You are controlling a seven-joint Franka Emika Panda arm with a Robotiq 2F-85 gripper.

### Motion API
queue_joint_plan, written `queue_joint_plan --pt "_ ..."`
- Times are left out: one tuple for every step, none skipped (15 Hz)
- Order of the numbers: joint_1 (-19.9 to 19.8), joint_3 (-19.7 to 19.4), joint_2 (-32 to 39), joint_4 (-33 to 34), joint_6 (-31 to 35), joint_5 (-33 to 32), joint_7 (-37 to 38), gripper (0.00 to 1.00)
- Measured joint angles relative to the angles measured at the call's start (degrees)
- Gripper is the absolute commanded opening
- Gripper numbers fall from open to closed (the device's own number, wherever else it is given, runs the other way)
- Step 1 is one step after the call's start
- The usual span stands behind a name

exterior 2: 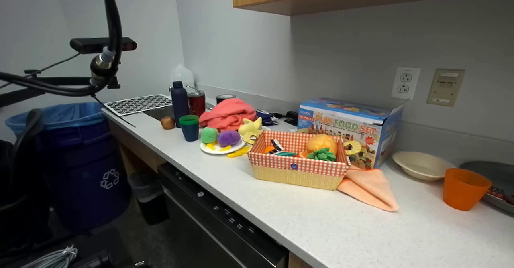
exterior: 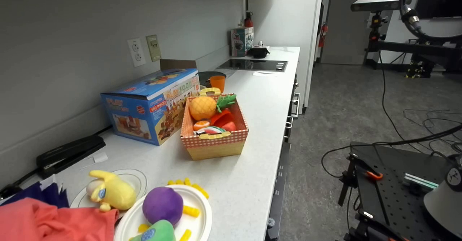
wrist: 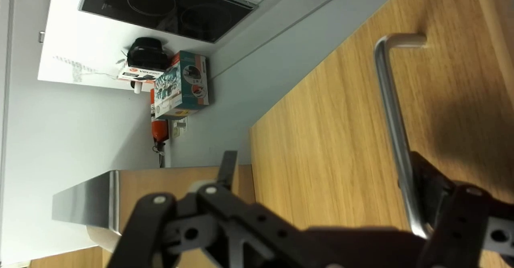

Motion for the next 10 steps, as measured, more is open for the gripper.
queue_joint_plan --pt "-0.6 -0.1 -0.7 -1.1 1.3 0.1 -0.1 1.00" --pt "-1.2 -0.1 -1.4 -2.0 2.5 0.3 -0.2 1.00" --pt "-1.6 -0.2 -1.9 -2.8 3.4 0.8 -0.7 1.00" --pt "-2.0 -0.4 -2.3 -3.3 4.1 1.6 -1.8 1.00" --pt "-2.4 -0.5 -2.6 -3.7 4.5 2.7 -3.2 1.00" --pt "-2.8 -0.6 -2.9 -3.9 4.8 3.9 -4.6 1.00" --pt "-3.2 -0.6 -3.1 -4.2 5.2 5.0 -5.9 1.00" --pt "-3.8 -0.6 -3.4 -4.6 5.7 6.1 -7.1 1.00" --pt "-4.3 -0.6 -3.7 -5.1 6.3 7.1 -8.3 1.00" --pt "-4.8 -0.6 -4.0 -5.4 6.8 8.0 -9.4 1.00"
